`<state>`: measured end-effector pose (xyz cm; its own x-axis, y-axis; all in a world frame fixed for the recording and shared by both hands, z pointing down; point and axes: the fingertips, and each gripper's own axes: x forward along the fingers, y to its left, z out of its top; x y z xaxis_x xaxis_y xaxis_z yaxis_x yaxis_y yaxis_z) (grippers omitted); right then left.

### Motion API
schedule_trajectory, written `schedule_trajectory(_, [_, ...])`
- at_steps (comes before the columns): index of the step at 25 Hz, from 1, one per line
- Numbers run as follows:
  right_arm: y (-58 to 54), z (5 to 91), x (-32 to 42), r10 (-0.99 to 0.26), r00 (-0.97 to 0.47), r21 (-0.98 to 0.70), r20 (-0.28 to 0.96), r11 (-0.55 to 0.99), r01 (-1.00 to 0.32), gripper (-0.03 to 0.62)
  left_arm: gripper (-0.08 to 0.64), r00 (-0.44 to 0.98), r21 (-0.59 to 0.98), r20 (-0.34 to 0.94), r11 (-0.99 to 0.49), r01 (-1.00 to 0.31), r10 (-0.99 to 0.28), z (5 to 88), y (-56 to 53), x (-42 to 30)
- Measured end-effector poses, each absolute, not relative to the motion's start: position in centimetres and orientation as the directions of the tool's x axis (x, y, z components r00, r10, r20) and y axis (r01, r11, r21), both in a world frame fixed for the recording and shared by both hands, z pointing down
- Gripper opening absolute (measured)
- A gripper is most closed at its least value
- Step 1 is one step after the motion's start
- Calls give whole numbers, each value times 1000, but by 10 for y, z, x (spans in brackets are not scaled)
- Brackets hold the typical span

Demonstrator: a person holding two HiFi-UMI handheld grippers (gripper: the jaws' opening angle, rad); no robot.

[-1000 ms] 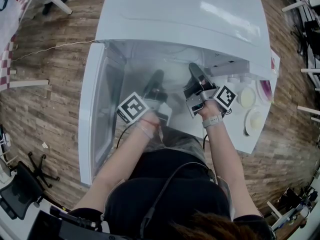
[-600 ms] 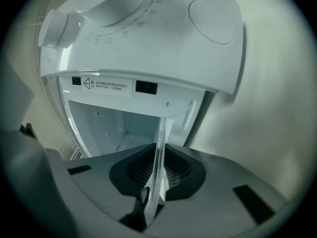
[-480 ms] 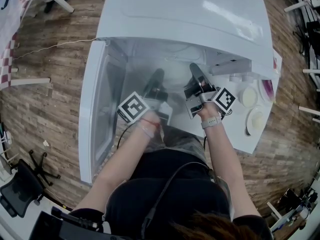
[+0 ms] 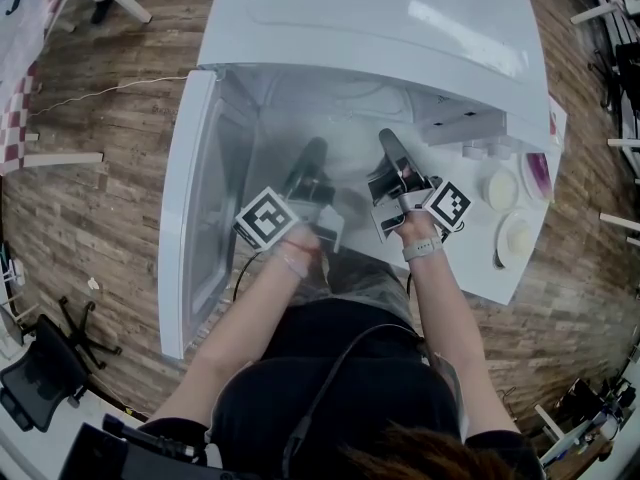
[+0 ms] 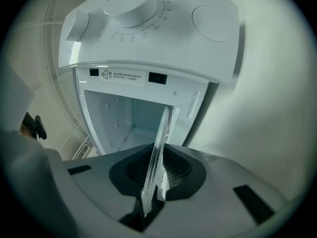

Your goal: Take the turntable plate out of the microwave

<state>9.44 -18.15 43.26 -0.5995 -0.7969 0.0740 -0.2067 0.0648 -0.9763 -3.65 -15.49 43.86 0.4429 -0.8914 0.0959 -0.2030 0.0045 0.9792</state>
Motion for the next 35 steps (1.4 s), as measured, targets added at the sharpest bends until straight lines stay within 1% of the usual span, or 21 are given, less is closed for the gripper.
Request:
schedule_trajectory(6, [-169,434,96,-804,-591,-979,67,62,-195,57,51,451,979,90,-3,-203,-888,439,-145,-36])
schedule_trajectory(9, [-163,437,97,-809,-584,-983,72,43,-180,55,51,468,973,93,-20,-232,-879,439,-142,-36])
schedule_trajectory(16, [-156,444,103,-823,-564,-994,68,-5,-113,46,49,496,966,96,-39,-254,-863,442,-141,-31])
schedule_trajectory(22, [-157,448,105,-814,-577,-996,68,-21,-87,41,49,479,973,97,-17,-228,-872,447,-146,-32])
schedule_trajectory(30, [-155,446,103,-790,-609,-995,67,-5,-102,41,49,450,967,124,7,-255,-885,447,-155,-39])
schedule_trajectory(35, [-151,442,101,-766,-638,-982,78,52,-182,49,51,455,967,104,-18,-255,-884,445,-151,-38])
